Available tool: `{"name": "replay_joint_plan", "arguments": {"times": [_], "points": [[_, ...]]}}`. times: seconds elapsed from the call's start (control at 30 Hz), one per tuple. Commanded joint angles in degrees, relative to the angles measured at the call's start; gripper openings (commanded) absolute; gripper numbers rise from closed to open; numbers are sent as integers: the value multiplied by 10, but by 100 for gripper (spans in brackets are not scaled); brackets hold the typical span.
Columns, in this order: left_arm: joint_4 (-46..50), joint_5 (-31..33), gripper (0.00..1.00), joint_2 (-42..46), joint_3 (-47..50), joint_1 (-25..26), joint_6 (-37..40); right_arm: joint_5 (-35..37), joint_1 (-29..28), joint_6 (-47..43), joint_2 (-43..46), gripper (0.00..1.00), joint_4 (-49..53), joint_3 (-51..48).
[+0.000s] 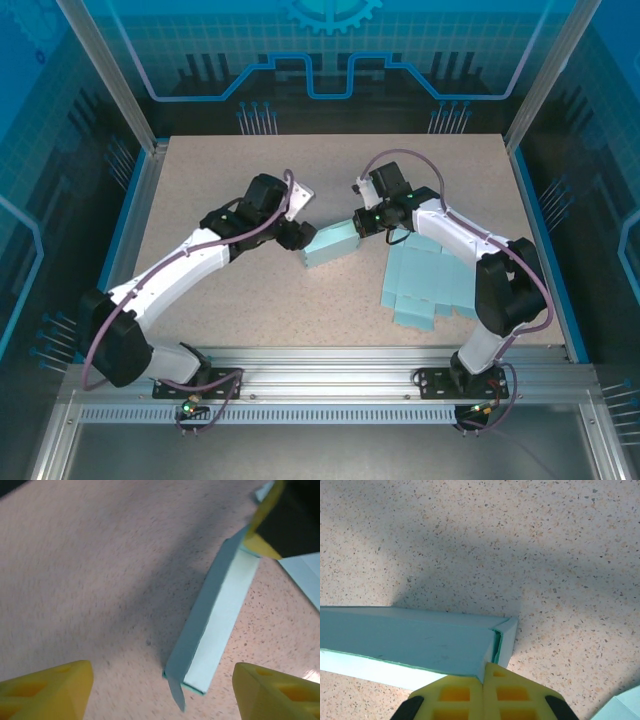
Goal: Fold the paper box
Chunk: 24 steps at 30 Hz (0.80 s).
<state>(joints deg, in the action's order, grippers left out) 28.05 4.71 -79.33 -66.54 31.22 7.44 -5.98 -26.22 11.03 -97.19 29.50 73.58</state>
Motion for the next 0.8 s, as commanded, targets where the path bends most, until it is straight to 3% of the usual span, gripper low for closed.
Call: {"name": "replay_joint_plan", "arguments": {"times": [0.0, 0.1, 0.17, 0.77], "points": [[74, 22, 69, 7, 6, -2, -149, 3, -10, 11, -2, 6, 48, 4], [66, 18, 56, 7, 32, 9, -196, 2, -10, 14, -1, 7, 47, 3], [57, 22, 52, 3, 44, 15, -215, 2, -11, 16, 0, 7, 46, 2], [35, 45, 37, -67, 34, 35, -231, -3, -13, 15, -4, 8, 43, 4]]}}
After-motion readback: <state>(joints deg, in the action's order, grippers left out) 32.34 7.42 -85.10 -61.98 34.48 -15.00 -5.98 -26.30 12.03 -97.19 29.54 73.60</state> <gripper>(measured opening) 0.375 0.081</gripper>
